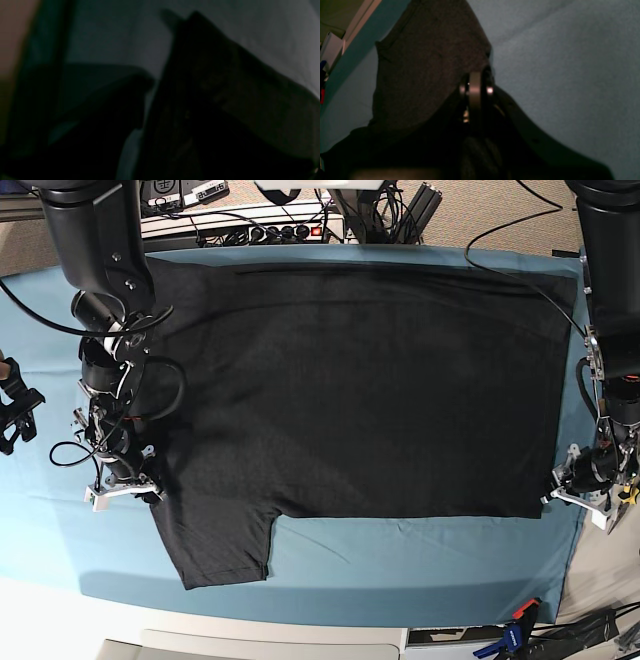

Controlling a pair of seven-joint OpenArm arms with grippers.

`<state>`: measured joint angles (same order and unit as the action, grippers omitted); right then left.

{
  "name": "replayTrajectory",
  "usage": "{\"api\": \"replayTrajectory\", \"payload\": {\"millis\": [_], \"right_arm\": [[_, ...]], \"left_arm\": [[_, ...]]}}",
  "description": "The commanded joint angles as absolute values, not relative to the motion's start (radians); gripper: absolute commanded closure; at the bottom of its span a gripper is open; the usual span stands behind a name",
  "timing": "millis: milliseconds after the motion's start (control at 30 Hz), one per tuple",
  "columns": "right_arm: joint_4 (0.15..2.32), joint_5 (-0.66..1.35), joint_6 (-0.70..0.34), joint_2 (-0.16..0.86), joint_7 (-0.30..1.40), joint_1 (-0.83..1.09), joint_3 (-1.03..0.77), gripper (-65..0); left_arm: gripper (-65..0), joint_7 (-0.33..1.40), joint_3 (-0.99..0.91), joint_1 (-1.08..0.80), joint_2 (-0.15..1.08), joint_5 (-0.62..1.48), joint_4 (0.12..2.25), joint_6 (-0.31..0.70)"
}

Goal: Fold the T-shirt properly
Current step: 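Reach the left gripper to the opposite hem corner and grasp it, then lift both held corners and fold that half over toward the collar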

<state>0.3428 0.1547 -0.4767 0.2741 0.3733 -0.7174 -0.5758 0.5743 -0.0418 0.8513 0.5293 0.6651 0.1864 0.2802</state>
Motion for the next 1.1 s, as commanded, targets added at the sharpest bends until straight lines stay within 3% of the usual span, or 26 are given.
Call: {"api": "replayTrajectory", "payload": {"millis": [0,800,867,933,1067], "right_arm": [[0.353,0.145,-0.482,0.282,0.392,-0.742,-0.575,0.0],[0.353,0.146,-0.505,0.283,0.387,-0.709,-0.575,0.0],[0.353,0.146,-0.505,0.283,0.384,-0.697,-0.575,0.0],[0.353,0.146,-0.505,0.283,0.384,-0.691,-0.575,0.0],[0.353,0.15,-0.505,0.283,0.383,-0.69,-0.575,0.0]], "left_arm": [[-18.0,0.565,-0.044,0.881,0.546,0.665,0.201,0.284],[-18.0,0.511,-0.044,0.881,0.451,0.729,0.201,0.341],[-14.1,0.504,-0.044,0.881,0.451,0.729,0.201,0.341],[-2.2,0.5,-0.044,0.881,0.449,0.729,0.201,0.342],[0.0,0.469,-0.044,0.881,0.45,0.729,0.201,0.342]]}}
